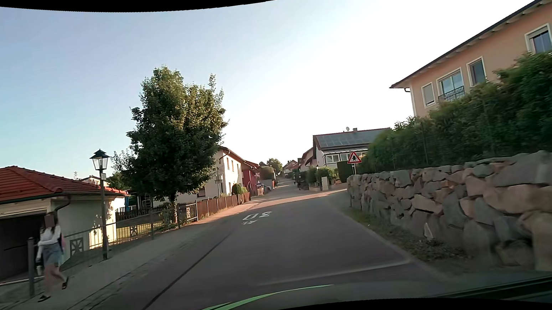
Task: Follow the waypoints while adhering to traffic rules and regulations
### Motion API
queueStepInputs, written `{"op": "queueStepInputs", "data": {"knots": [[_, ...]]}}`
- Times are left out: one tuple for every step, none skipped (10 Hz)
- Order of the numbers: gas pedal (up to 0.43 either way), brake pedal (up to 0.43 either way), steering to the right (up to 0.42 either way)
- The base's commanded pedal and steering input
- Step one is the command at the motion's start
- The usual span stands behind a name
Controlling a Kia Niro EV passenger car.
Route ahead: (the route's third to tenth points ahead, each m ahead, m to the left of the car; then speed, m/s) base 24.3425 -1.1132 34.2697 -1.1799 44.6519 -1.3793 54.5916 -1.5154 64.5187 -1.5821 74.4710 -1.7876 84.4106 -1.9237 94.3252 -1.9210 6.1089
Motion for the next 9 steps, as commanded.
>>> {"op": "queueStepInputs", "data": {"knots": [[0.157, 0.0, 0.003], [0.157, 0.0, 0.003], [0.157, 0.0, 0.004], [0.157, 0.0, 0.004], [0.157, 0.0, 0.003], [0.157, 0.0, 0.004], [0.157, 0.0, 0.004], [0.157, 0.0, 0.004], [0.157, 0.0, 0.004]]}}
